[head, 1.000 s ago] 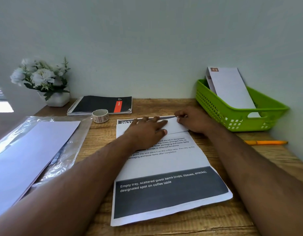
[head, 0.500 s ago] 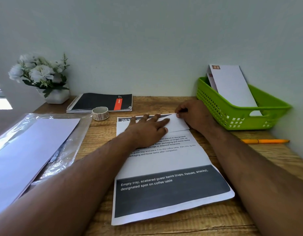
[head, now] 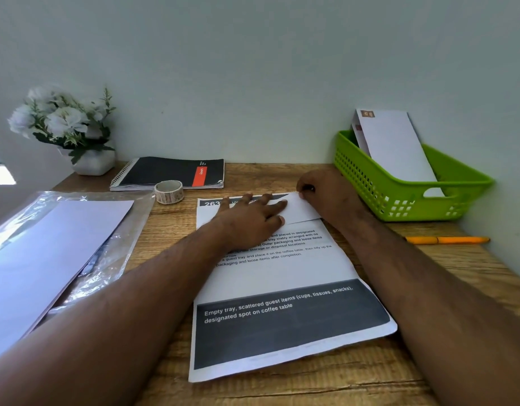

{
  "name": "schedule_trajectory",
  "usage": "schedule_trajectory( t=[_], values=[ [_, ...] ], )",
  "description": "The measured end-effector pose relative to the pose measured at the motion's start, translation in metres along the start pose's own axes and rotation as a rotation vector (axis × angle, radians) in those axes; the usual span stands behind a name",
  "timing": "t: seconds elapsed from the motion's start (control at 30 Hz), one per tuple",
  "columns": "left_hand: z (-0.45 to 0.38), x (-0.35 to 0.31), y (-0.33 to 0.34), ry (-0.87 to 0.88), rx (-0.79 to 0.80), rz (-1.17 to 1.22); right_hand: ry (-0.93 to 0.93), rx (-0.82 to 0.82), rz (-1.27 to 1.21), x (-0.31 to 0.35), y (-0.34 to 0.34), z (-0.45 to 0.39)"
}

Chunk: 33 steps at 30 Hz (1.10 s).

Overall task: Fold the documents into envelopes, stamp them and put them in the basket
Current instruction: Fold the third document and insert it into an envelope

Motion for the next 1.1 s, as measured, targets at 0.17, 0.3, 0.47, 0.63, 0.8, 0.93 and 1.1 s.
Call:
schedule_trajectory(
  t=[0.17, 0.3, 0.47, 0.63, 0.8, 0.93, 1.1],
  values=[
    [-0.002, 0.001, 0.001, -0.001, 0.003, 0.003, 0.074, 0.056, 0.058, -0.004, 0.011, -0.001],
    [-0.003, 0.002, 0.001, -0.001, -0.002, 0.025, -0.014, 0.058, 0.239, 0.012, 0.011, 0.003],
    [-0.004, 0.003, 0.002, -0.002, 0.001, 0.029, -0.006, 0.028, 0.309, 0.016, 0.009, 0.012],
    [0.001, 0.003, -0.001, 0.008, 0.007, 0.017, 0.195, -0.005, 0.06, -0.013, 0.008, 0.008],
    [0.002, 0.002, 0.0, -0.001, -0.008, -0.015, 0.028, 0.056, -0.04, 0.004, 0.005, 0.015],
    [0.001, 0.003, 0.001, -0.001, -0.003, -0.017, 0.101, 0.31, -0.045, 0.009, 0.025, 0.021],
    [-0.001, 0.004, 0.001, 0.015, 0.007, -0.004, 0.232, 0.395, 0.259, 0.003, 0.028, 0.022]
  ],
)
Point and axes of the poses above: each hand's wrist, its own z-axis away from the middle knuckle, its own y-axis out of the palm, x = y × z, the point moved 4 cm from there along -z, towards the middle knuckle, and after that the axes turned 2 degrees about z, right-handed, at the moved point
